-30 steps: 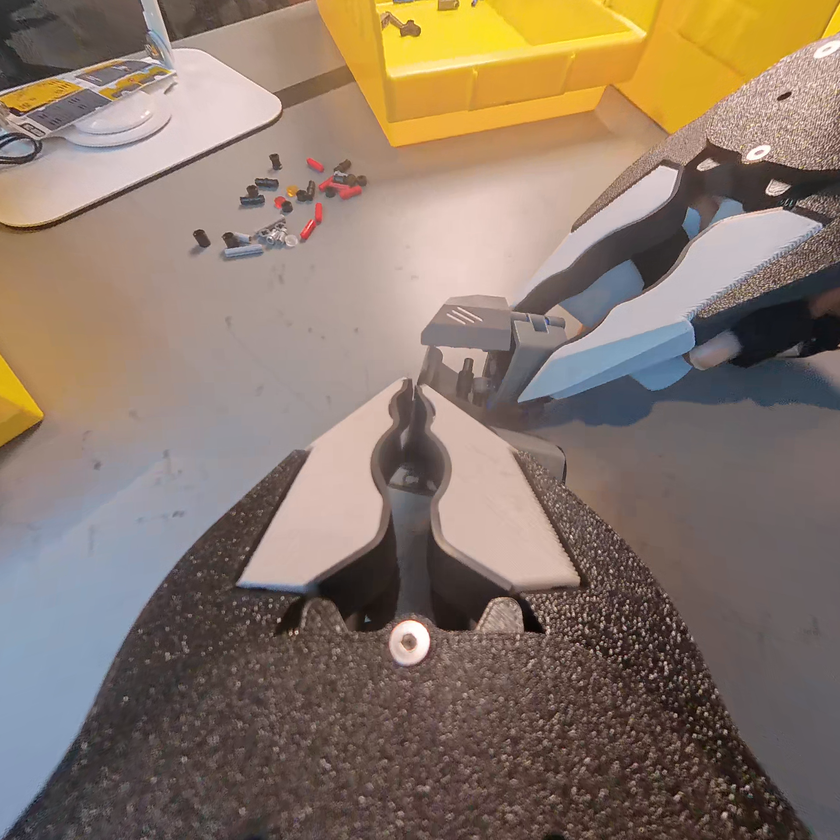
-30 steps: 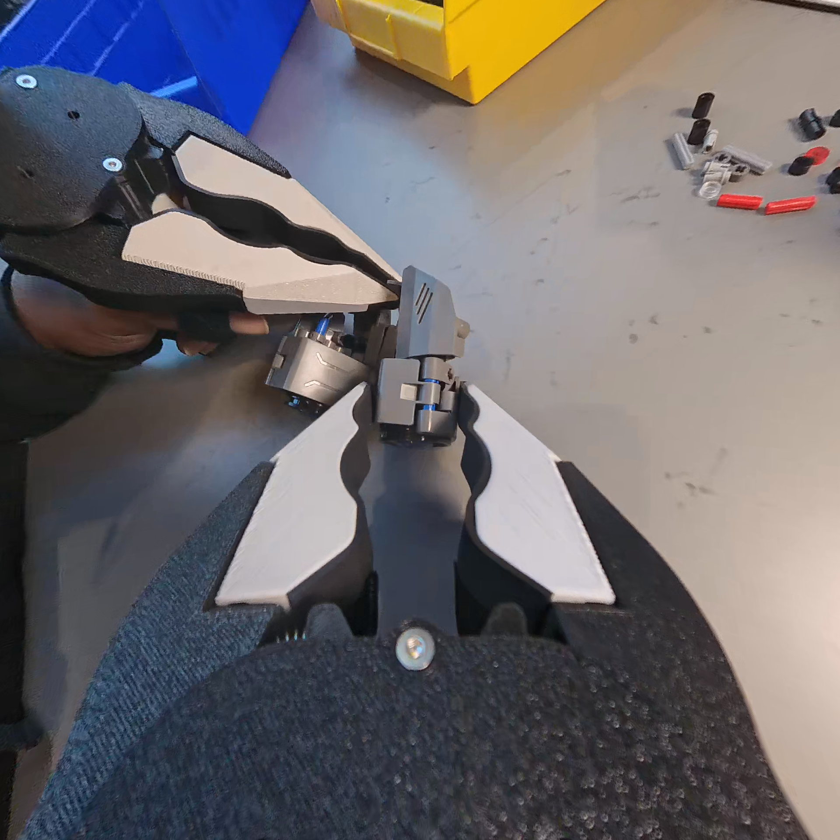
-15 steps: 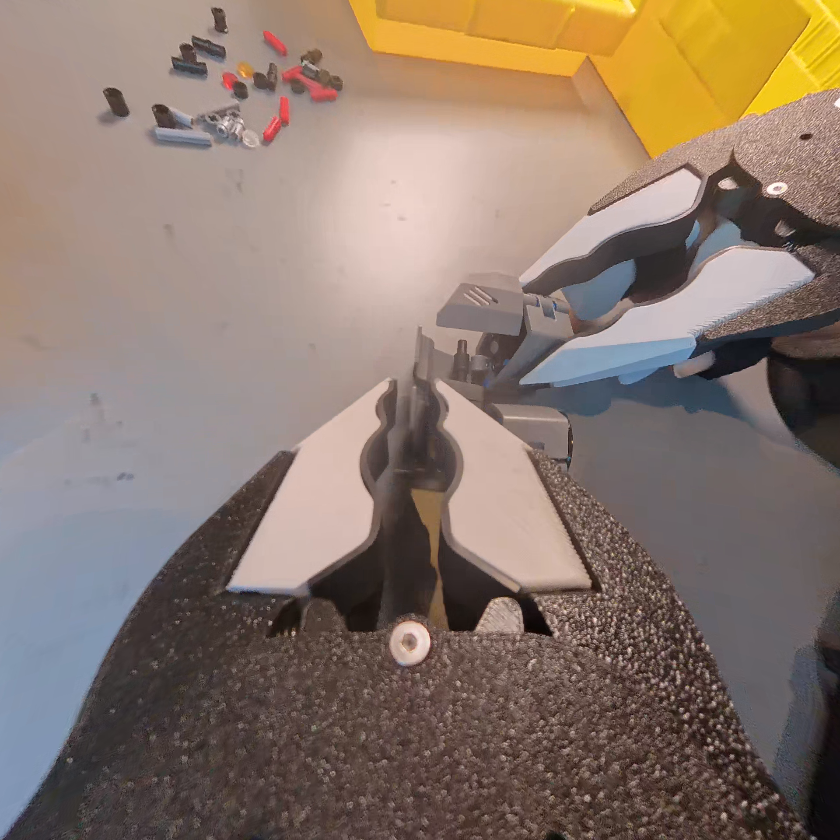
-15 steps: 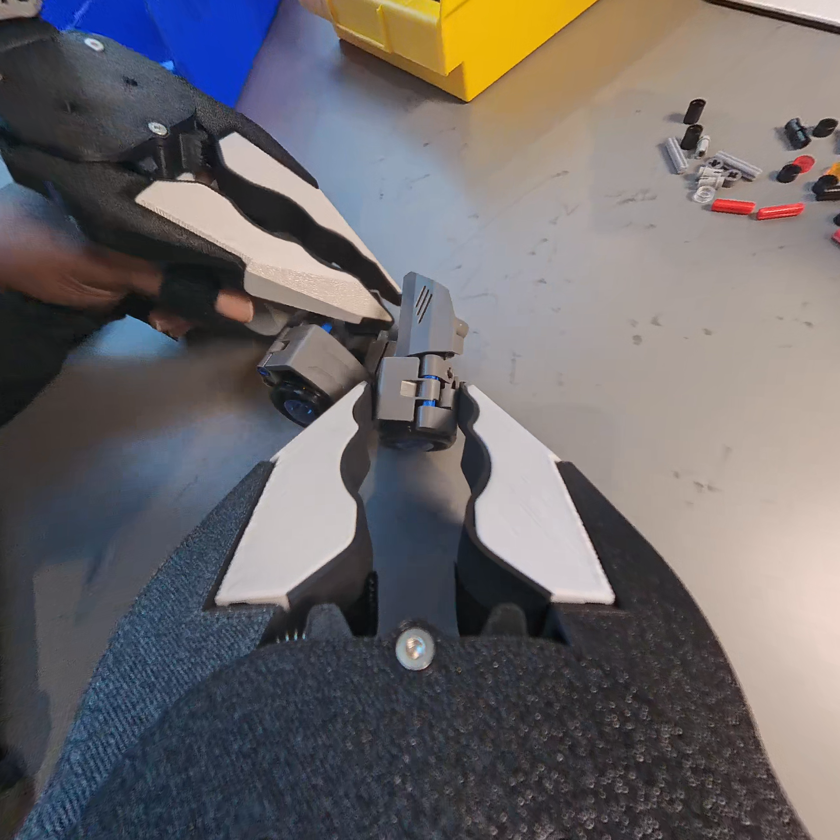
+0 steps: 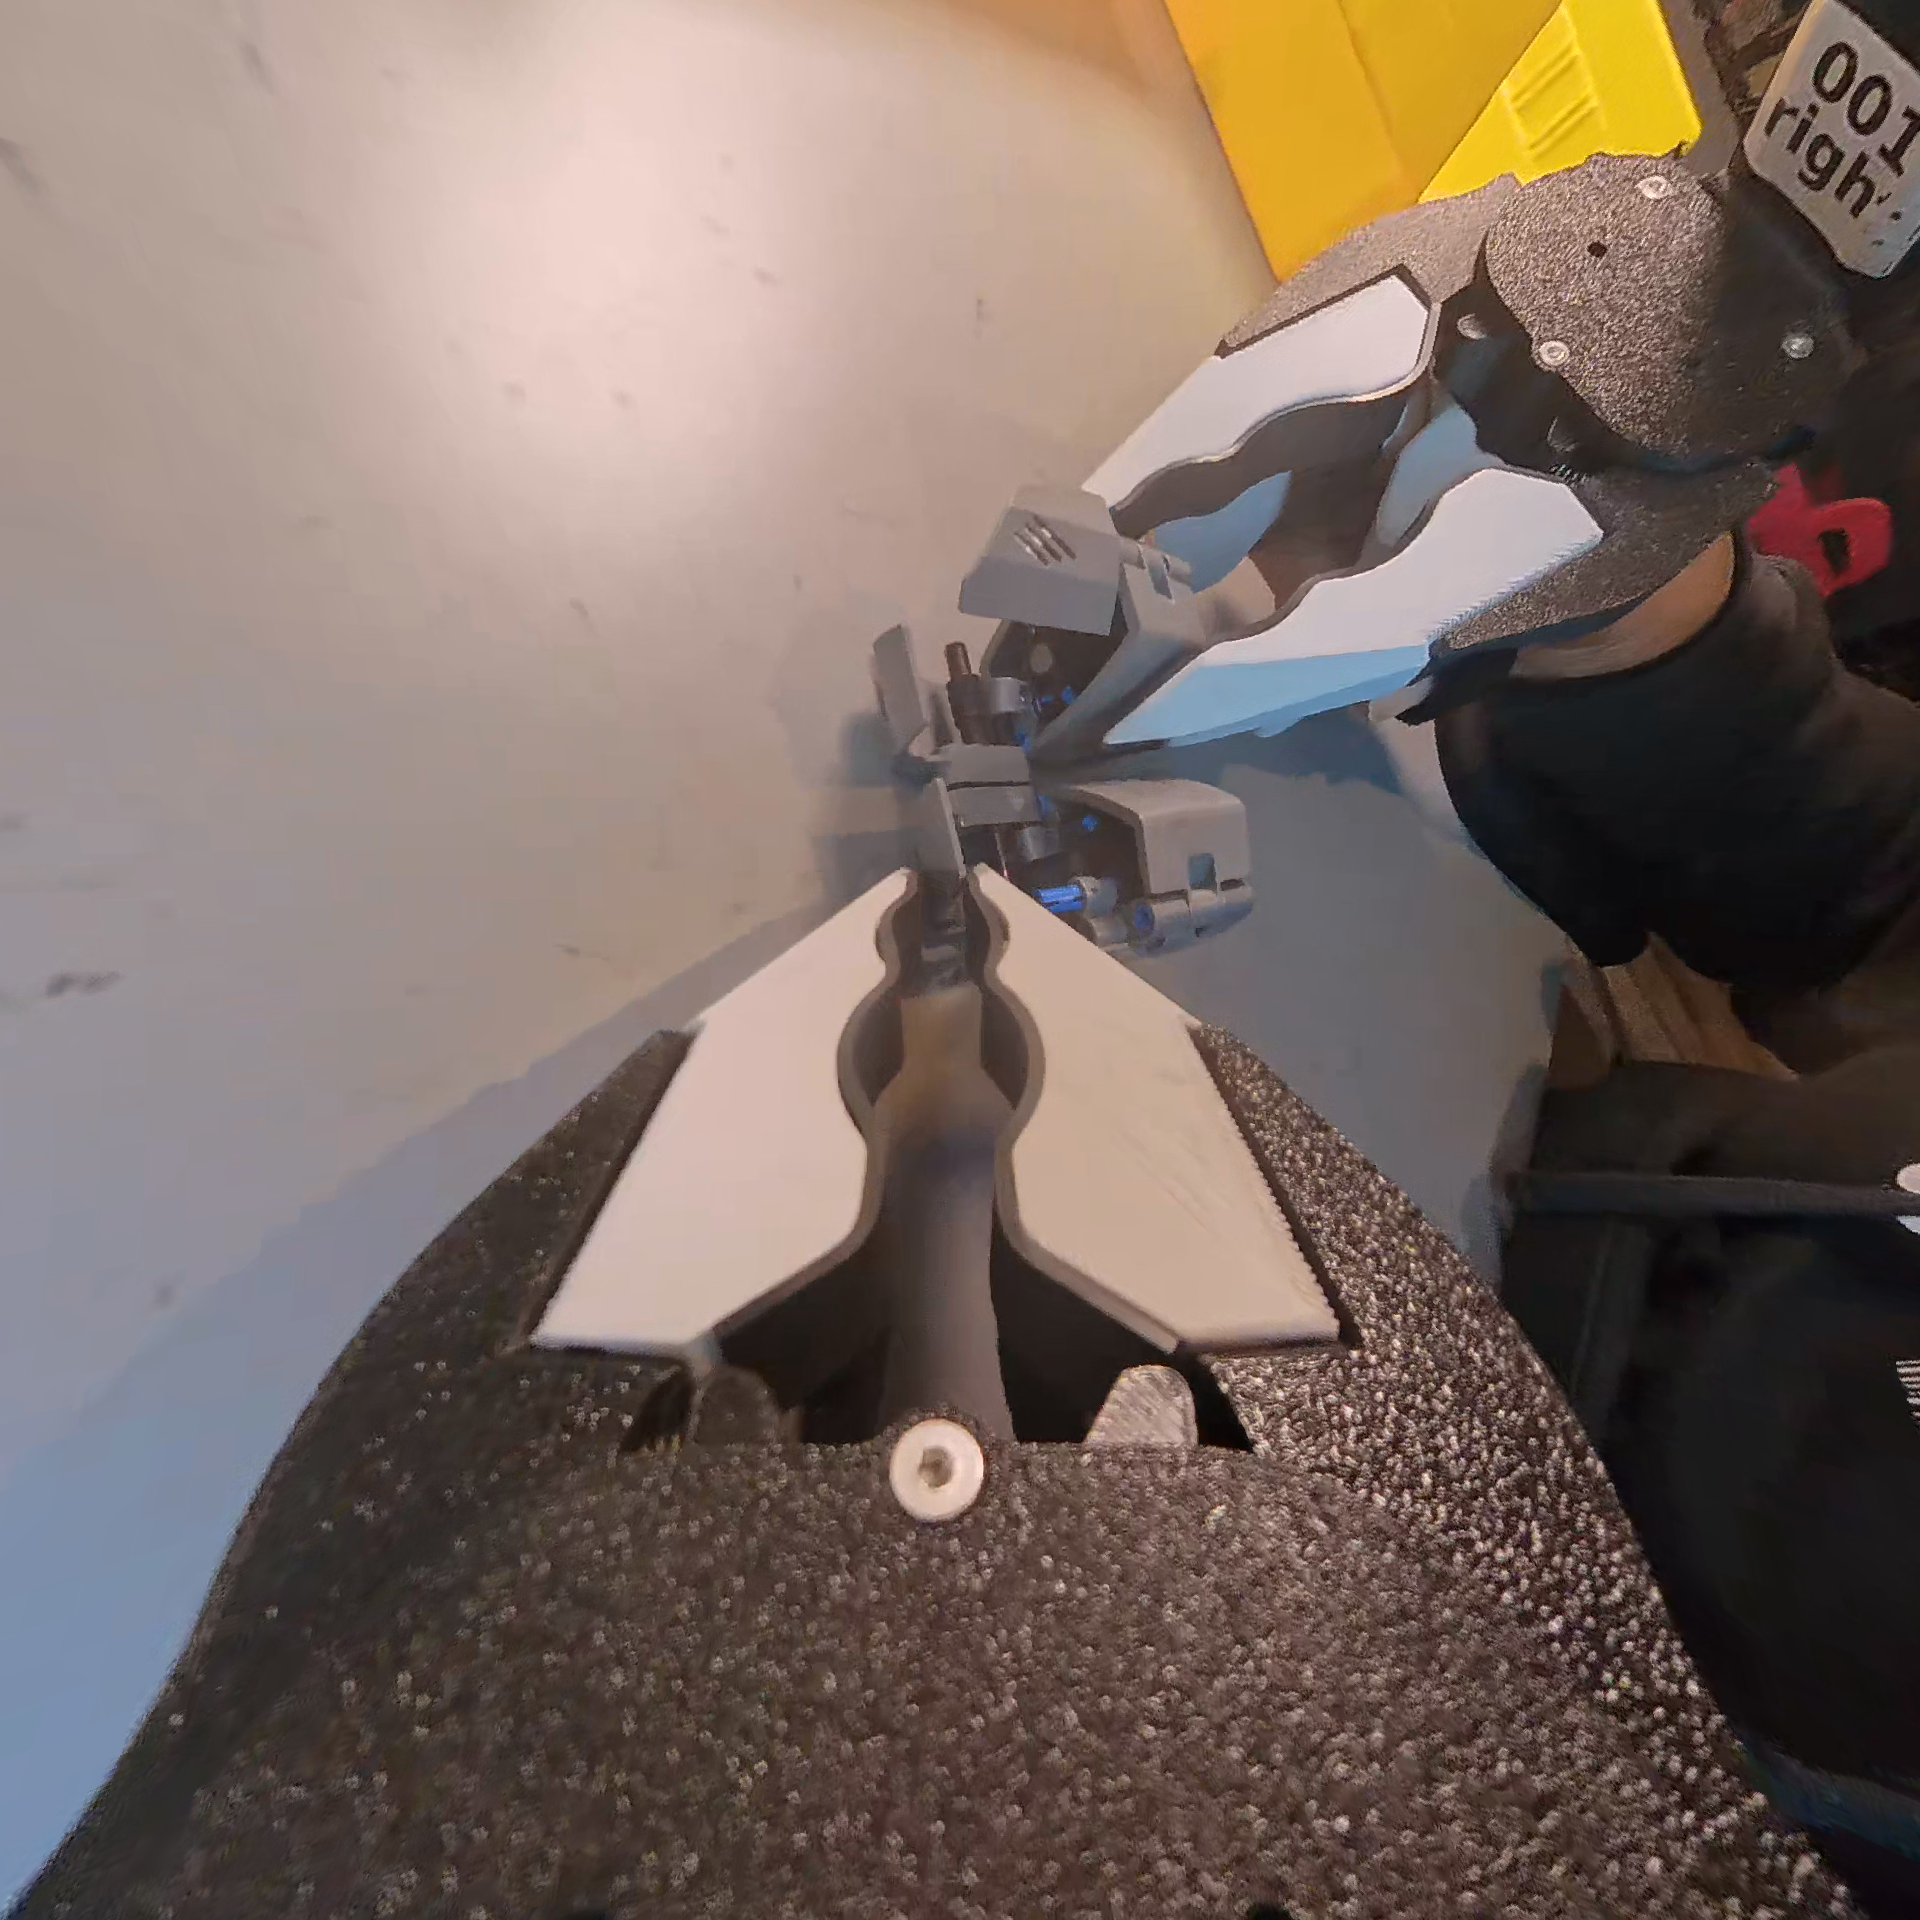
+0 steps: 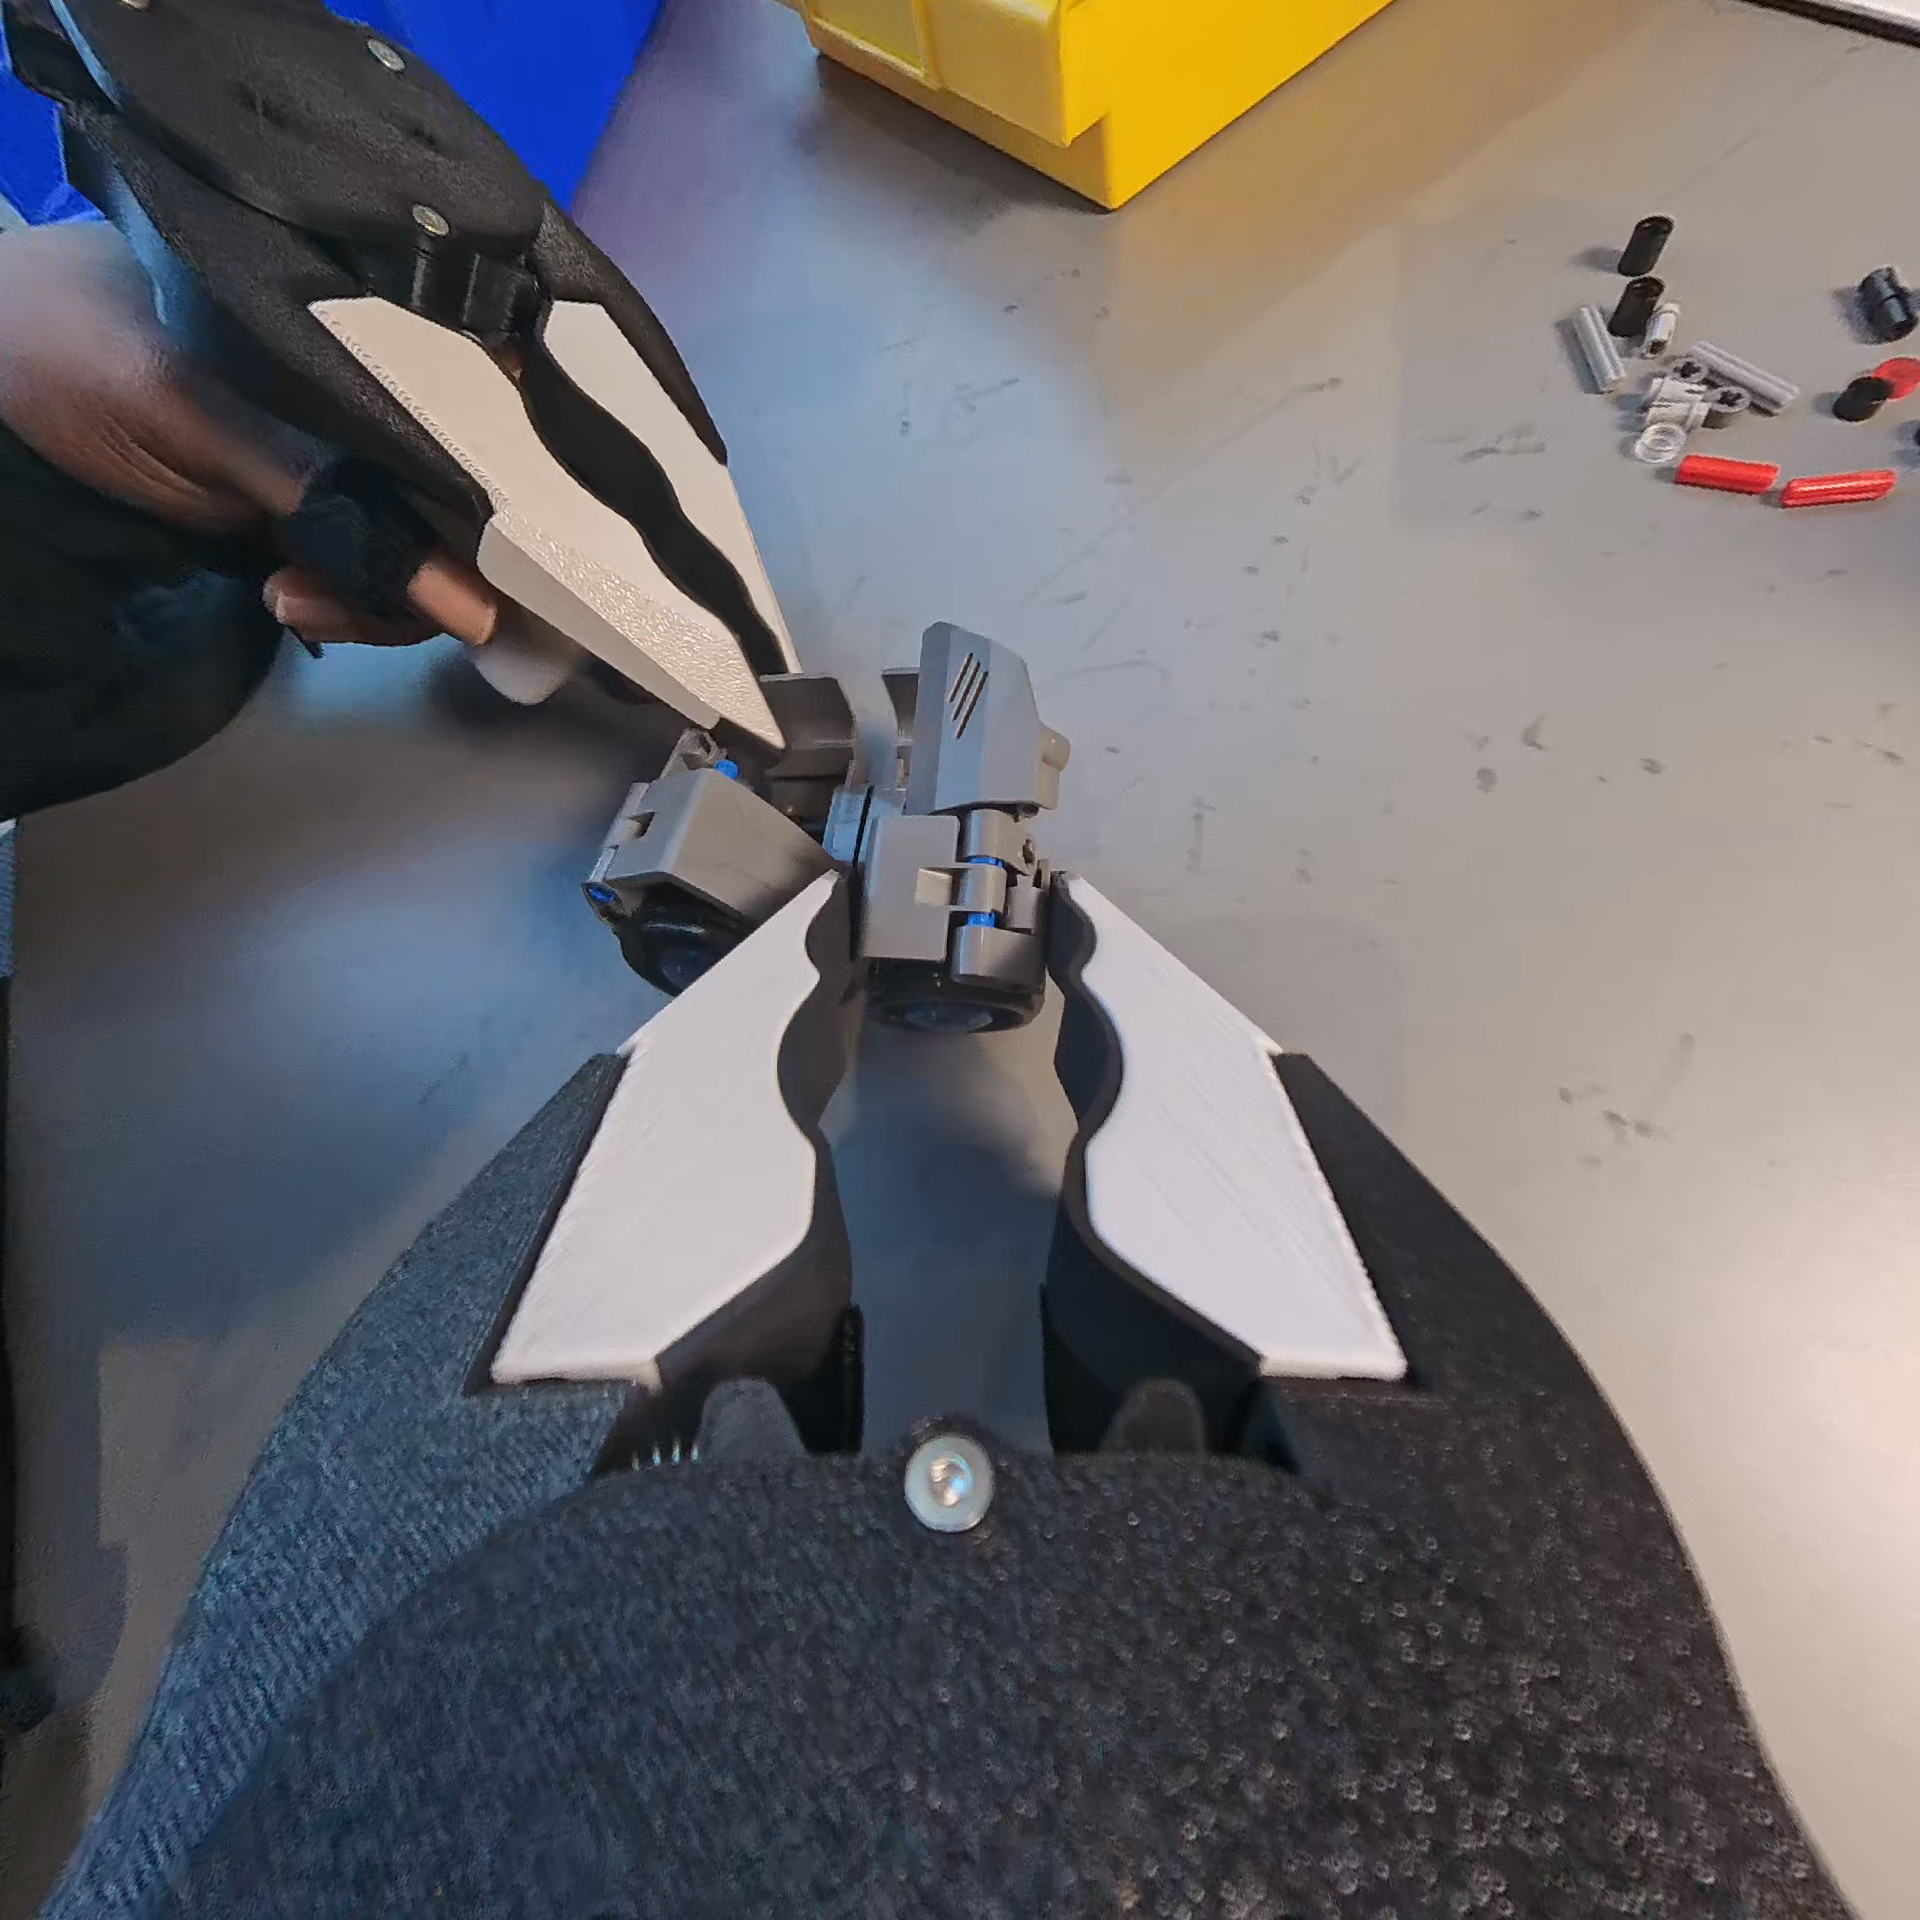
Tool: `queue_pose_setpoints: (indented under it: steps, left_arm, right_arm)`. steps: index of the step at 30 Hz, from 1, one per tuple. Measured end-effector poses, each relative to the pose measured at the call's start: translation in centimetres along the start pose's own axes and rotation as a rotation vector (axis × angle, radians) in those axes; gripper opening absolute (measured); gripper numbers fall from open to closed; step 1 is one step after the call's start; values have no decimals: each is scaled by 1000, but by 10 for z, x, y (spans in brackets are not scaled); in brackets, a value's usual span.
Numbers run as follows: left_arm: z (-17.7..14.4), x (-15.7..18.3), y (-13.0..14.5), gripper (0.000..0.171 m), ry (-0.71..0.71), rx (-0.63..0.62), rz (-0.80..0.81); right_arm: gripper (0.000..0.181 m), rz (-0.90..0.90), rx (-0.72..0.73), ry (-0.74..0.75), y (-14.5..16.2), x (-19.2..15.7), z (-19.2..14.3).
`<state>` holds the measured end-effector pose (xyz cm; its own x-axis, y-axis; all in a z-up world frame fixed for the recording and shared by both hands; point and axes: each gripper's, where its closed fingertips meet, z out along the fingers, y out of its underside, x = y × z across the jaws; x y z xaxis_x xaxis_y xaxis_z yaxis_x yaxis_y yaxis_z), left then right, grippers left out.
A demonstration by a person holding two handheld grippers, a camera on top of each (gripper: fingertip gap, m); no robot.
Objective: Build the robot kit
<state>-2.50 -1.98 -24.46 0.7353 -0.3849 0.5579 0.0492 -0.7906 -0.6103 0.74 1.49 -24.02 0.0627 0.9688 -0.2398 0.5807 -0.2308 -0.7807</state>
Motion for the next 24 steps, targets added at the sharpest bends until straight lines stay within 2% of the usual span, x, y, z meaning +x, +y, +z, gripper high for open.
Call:
queue_pose_setpoints:
  steps: [8,14,20,23,24]
  left_arm:
    - [5,-4,-10,3,-212,125,136]
    - [7,-2,-13,4,-357,187,159]
    - [8,-1,-13,5,-351,187,135]
    - [6,2,-11,8,-216,195,45]
    - [2,4,-12,21,-163,204,17]
  right_arm:
    - [35,44,-3,-16,3,1,-4]
    - [35,59,-31,17,6,1,-8]
    - [35,58,-71,23,8,1,-9]
    - [35,64,-61,14,8,1,-9]
    - [35,65,-58,11,8,1,-9]
